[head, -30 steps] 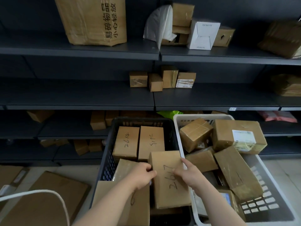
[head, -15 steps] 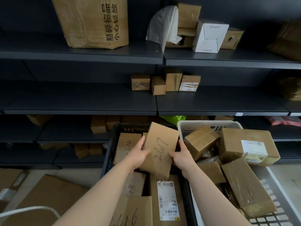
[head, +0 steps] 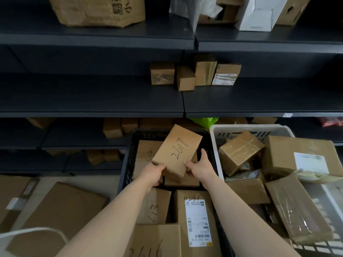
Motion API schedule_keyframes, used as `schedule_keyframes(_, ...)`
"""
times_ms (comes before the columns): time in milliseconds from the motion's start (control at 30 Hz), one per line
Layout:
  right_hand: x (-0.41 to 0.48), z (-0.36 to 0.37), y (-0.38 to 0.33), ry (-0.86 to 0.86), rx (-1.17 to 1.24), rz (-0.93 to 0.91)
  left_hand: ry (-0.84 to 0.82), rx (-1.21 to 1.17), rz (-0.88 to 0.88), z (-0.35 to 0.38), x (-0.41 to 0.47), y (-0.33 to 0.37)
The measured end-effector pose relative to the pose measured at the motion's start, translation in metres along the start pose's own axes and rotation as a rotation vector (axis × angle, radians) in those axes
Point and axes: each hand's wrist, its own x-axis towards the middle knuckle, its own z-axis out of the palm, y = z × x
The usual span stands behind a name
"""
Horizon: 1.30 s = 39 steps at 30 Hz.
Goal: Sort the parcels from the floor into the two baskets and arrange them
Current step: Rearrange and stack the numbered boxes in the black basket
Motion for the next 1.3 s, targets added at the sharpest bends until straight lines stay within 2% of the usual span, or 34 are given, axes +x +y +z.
schedule_keyframes(100,0.002,0.001,-0.005,-0.033,0.008,0.028,0.103,-0.027,0.023,-0.010,0.014,0.003)
schedule_keyframes(167,0.007,-0.003,-0.010,0.023,-0.057,0.003,0.189,0.006,0.091,-0.015,0.018,0.008)
schedule_keyframes(233,0.015,-0.007,-0.015,0.113,-0.183,-0.080,0.165,0.004,0.150,-0.015,0.019,0.014)
schedule_keyframes(300,0.024,-0.010,-0.018,0.134,-0.186,-0.126,0.098,-0.009,0.182,-0.014,0.019,0.019)
schedule_keyframes(400,0.028,-0.008,-0.015,0.063,-0.140,-0.090,0.056,-0.006,0.230,-0.017,0.016,0.021)
schedule_keyframes(500,0.022,-0.006,-0.003,0.067,-0.072,-0.030,0.027,0.054,0.254,-0.023,0.010,0.014)
schedule_keyframes(600,0.006,-0.008,0.011,0.016,-0.045,0.047,-0.032,0.249,0.199,-0.030,-0.006,0.001)
schedule_keyframes(767,-0.042,-0.009,0.035,-0.240,-0.237,0.119,-0.067,0.516,0.166,-0.049,-0.045,-0.023)
schedule_keyframes(933,-0.081,-0.009,0.056,-0.433,-0.392,0.108,-0.046,0.625,0.071,-0.076,-0.072,-0.054)
schedule_keyframes(1167,-0.117,-0.001,0.074,-0.449,-0.446,0.161,-0.058,0.757,-0.019,-0.089,-0.094,-0.076)
schedule_keyframes(1300,-0.138,0.006,0.087,-0.423,-0.397,0.204,-0.070,0.722,-0.065,-0.091,-0.105,-0.086)
